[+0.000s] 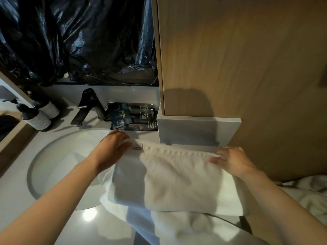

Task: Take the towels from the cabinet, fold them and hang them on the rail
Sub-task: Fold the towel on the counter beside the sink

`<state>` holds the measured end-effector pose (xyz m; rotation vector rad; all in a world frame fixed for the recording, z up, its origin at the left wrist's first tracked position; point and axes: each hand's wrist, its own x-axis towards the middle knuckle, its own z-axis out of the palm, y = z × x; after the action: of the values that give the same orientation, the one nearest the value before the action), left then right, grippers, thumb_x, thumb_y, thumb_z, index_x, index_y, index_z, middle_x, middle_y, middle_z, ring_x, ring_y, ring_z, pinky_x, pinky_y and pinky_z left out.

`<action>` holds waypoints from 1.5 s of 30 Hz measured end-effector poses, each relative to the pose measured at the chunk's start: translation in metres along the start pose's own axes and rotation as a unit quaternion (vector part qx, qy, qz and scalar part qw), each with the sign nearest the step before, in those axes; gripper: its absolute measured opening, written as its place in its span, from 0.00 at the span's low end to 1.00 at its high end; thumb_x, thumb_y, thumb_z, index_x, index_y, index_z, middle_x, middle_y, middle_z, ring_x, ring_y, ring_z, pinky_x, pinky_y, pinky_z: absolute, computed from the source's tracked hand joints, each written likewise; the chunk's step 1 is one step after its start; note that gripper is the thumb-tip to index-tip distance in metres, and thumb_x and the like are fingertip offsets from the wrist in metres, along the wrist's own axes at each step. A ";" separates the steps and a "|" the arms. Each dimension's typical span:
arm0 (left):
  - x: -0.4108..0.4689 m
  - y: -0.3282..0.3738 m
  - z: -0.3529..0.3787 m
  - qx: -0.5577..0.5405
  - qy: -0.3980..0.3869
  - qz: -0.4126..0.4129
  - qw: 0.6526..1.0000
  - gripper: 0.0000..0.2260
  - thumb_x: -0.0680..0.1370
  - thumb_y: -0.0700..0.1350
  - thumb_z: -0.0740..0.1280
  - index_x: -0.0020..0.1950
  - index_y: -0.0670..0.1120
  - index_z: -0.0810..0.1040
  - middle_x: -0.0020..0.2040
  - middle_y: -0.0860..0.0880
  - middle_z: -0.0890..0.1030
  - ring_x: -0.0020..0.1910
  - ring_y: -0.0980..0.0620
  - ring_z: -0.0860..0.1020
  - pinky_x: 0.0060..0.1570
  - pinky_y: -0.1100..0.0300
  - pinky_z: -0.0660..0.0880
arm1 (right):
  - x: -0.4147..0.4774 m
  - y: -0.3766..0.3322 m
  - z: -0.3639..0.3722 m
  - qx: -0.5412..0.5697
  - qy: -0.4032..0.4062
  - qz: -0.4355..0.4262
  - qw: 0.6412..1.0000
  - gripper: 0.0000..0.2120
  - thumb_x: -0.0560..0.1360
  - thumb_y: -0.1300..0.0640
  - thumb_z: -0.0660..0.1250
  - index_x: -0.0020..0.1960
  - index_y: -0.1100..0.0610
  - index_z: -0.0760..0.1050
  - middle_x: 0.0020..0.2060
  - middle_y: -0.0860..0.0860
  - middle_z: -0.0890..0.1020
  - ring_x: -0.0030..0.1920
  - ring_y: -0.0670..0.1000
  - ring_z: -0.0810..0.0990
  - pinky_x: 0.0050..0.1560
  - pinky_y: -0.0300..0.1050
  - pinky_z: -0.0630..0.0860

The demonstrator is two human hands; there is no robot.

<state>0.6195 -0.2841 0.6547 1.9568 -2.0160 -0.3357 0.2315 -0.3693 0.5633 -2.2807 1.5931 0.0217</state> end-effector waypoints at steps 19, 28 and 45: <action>-0.012 0.034 -0.013 0.029 0.058 -0.062 0.996 0.08 0.80 0.44 0.64 0.50 0.38 0.75 0.48 0.43 0.72 0.45 0.45 0.73 0.43 0.57 0.66 | -0.051 0.015 -0.041 0.108 0.113 -0.053 0.986 0.08 0.75 0.50 0.69 0.46 0.54 0.84 0.39 0.49 0.78 0.43 0.49 0.76 0.44 0.44 0.72; -0.006 0.053 -0.035 0.033 0.165 -0.067 0.983 0.09 0.80 0.44 0.65 0.54 0.39 0.76 0.45 0.45 0.74 0.45 0.46 0.73 0.46 0.53 0.70 | -0.061 0.014 -0.107 0.163 0.258 -0.055 0.951 0.06 0.70 0.50 0.76 0.42 0.52 0.83 0.39 0.46 0.78 0.43 0.48 0.76 0.41 0.45 0.73; -0.066 0.041 -0.040 -0.119 0.079 -0.076 0.987 0.06 0.78 0.47 0.67 0.51 0.47 0.74 0.48 0.48 0.78 0.30 0.57 0.82 0.26 0.64 0.77 | -0.141 -0.019 -0.081 -0.091 0.226 0.068 0.968 0.10 0.81 0.42 0.57 0.48 0.46 0.71 0.37 0.44 0.78 0.38 0.47 0.78 0.37 0.43 0.76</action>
<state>0.5980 -0.2144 0.7028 1.9249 -1.6506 -0.4220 0.1819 -0.2603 0.6745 -2.4317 2.0452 -0.3561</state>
